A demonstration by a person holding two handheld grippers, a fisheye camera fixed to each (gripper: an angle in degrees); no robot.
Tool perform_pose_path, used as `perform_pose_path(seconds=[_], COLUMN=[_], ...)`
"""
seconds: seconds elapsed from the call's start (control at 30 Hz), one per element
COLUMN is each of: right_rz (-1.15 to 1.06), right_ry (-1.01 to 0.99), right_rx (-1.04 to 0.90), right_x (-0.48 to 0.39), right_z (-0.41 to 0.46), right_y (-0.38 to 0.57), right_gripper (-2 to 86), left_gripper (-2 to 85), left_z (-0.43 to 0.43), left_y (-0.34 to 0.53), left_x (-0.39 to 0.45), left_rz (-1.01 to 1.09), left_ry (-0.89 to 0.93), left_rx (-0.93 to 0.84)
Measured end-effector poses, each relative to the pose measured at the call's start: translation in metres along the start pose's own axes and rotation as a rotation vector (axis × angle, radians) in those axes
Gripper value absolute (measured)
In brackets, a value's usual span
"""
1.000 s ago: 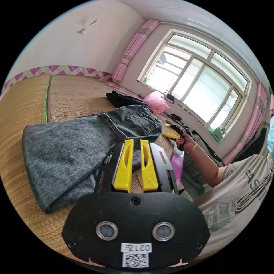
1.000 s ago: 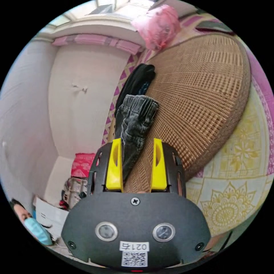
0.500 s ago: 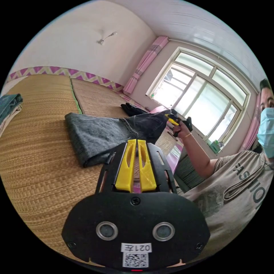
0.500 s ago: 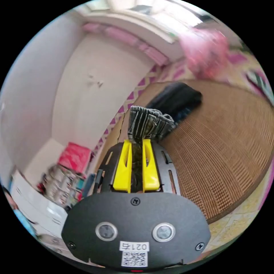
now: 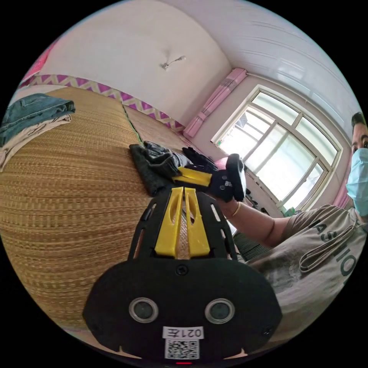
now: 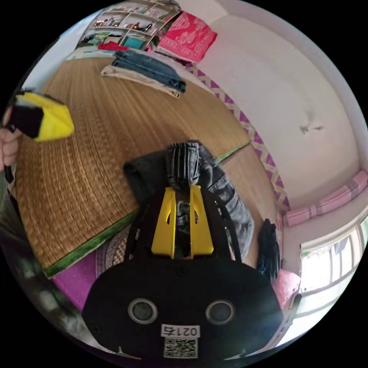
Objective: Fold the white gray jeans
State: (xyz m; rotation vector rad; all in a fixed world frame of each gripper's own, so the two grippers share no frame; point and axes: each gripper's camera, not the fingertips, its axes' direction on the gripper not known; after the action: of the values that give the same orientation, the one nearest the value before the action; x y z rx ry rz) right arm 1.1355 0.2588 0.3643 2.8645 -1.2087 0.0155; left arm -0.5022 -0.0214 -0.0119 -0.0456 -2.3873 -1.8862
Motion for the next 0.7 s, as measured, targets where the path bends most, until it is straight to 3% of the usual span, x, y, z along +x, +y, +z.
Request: perform_pose_path(seconds=[0.17,0.3,0.4,0.53,0.7], right_rz=[0.113,-0.052,-0.040,0.214,0.655], right_ry=[0.104,0.059,0.088,-0.356,-0.387], right_rx=[0.121,0.034,0.079,0.183,0.198], right_x=[0.020,-0.025,-0.031,0.069,0.228], right_z=[-0.025,0.038,0.054,0.042,0.102], right_y=[-0.031,-0.042,-0.026,0.034,0.169], right_gripper=[6.0,6.7,8.2,9.9,10.2], left_gripper=[-0.8,0.0,2.5,5.1,9.0], left_z=[-0.008,0.015,0.032,0.051,0.081], left_y=[-0.001,-0.012,-0.026,-0.056,-0.101], left_x=[-0.024,-0.037,-0.042,-0.041,-0.065], left_rz=[-0.020,-0.038,-0.041,-0.009,-0.011], left_ry=[0.001,0.031,0.055,0.030,-0.114], left_rx=[0.019,0.017,0.018,0.006,-0.077])
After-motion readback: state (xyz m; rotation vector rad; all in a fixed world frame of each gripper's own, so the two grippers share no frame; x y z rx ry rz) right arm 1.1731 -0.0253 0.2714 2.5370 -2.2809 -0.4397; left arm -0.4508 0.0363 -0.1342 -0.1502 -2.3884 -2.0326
